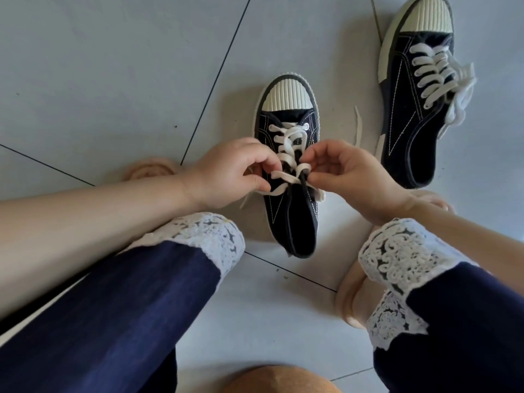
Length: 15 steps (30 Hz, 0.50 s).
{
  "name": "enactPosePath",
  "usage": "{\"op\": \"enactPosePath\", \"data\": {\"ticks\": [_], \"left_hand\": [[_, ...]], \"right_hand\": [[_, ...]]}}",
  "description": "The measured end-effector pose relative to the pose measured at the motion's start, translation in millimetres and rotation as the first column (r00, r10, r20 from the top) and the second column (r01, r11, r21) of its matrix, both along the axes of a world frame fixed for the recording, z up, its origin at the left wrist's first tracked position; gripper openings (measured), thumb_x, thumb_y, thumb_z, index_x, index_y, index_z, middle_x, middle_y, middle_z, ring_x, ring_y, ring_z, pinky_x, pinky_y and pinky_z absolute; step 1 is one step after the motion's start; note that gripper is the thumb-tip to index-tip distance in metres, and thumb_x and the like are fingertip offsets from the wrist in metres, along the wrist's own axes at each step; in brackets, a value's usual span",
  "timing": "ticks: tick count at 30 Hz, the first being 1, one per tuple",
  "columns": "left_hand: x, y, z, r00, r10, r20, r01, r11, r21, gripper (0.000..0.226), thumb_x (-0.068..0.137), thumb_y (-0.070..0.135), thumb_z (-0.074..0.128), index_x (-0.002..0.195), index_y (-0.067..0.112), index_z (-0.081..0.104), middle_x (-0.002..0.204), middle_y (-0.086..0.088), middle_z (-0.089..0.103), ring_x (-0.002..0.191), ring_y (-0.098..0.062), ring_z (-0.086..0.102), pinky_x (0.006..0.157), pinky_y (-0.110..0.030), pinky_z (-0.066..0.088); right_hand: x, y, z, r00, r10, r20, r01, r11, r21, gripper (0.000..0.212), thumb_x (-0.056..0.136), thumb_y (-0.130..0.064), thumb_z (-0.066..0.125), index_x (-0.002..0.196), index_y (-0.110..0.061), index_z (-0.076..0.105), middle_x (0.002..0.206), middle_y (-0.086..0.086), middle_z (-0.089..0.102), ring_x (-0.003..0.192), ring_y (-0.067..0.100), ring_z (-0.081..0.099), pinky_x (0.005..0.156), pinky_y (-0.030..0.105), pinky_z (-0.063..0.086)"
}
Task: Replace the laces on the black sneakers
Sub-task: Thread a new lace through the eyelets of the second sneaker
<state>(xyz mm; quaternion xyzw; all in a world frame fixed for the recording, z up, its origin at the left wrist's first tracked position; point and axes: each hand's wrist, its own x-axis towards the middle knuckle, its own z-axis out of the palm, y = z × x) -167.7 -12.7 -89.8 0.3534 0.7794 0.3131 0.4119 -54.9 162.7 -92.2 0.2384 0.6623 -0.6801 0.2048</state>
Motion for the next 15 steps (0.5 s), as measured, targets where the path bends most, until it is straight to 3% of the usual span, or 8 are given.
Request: {"op": "enactPosePath", "data": {"ticks": [3,6,8,10,12,14,15], "left_hand": [[-0.1,3.6,-1.9,0.999,0.032,-0.021,-0.032,0.999,0.014,0.015,0.072,0.004,0.072,0.087,0.007,0.07,0.087,0.002,0.059,0.079,-0.01,0.055,0.073,-0.008,0.038],[-4.0,9.0,-0.4,0.994,-0.057,-0.089,0.058,0.998,0.008,0.007,0.076,0.007,0.07,0.082,0.004,0.07,0.078,0.007,0.057,0.077,-0.01,0.052,0.069,-0.004,0.032],[-9.3,9.8,1.8,0.983,-0.139,-0.116,0.137,0.99,-0.028,0.006,0.081,0.009,0.065,0.082,0.003,0.067,0.07,0.016,0.048,0.074,-0.01,0.046,0.062,-0.01,0.029],[-13.7,12.2,3.4,0.965,-0.239,-0.112,0.226,0.967,-0.117,0.01,0.085,0.016,0.061,0.084,0.006,0.065,0.068,0.019,0.04,0.074,-0.011,0.043,0.064,-0.017,0.027],[-17.4,17.3,5.3,0.935,-0.338,-0.105,0.305,0.92,-0.247,0.013,0.088,0.024,0.056,0.081,0.014,0.06,0.067,0.014,0.042,0.075,-0.015,0.046,0.067,-0.024,0.03],[-19.6,18.5,8.3,0.922,-0.373,-0.106,0.329,0.897,-0.297,0.016,0.088,0.027,0.055,0.073,0.022,0.051,0.067,0.011,0.045,0.073,-0.014,0.047,0.065,-0.026,0.031],[-20.2,16.3,9.4,0.934,-0.345,-0.097,0.309,0.912,-0.271,0.017,0.087,0.026,0.056,0.071,0.025,0.05,0.067,0.013,0.046,0.07,-0.011,0.047,0.063,-0.023,0.03]], "right_hand": [[-1.8,0.0,-2.3,0.999,0.031,0.017,-0.033,0.991,0.128,0.024,0.078,-0.005,0.069,0.076,-0.028,0.062,0.067,-0.015,0.065,0.068,0.003,0.061,0.072,0.016,0.047],[-8.2,5.4,2.9,0.986,0.167,0.016,-0.163,0.937,0.308,0.023,0.081,-0.011,0.066,0.071,-0.029,0.057,0.06,-0.016,0.059,0.059,-0.006,0.053,0.065,0.005,0.039],[-16.4,12.5,12.0,0.933,0.358,0.041,-0.339,0.834,0.435,0.02,0.085,-0.015,0.061,0.07,-0.027,0.054,0.065,-0.014,0.056,0.063,-0.003,0.051,0.058,0.005,0.036],[-26.7,18.2,19.4,0.801,0.588,0.11,-0.541,0.635,0.552,0.013,0.087,-0.02,0.056,0.075,-0.02,0.052,0.072,-0.014,0.052,0.071,0.008,0.051,0.06,0.009,0.035],[-35.2,19.8,23.9,0.663,0.72,0.204,-0.669,0.449,0.592,0.009,0.09,-0.027,0.051,0.081,-0.025,0.049,0.077,-0.016,0.048,0.079,0.012,0.05,0.068,0.022,0.039],[-38.3,20.6,25.4,0.631,0.741,0.231,-0.691,0.401,0.602,0.006,0.09,-0.029,0.051,0.084,-0.028,0.05,0.079,-0.015,0.049,0.081,0.012,0.05,0.069,0.025,0.04],[-37.2,21.6,24.8,0.66,0.723,0.203,-0.663,0.434,0.609,0.006,0.088,-0.028,0.053,0.082,-0.027,0.053,0.077,-0.014,0.052,0.079,0.01,0.051,0.067,0.021,0.039]]}}
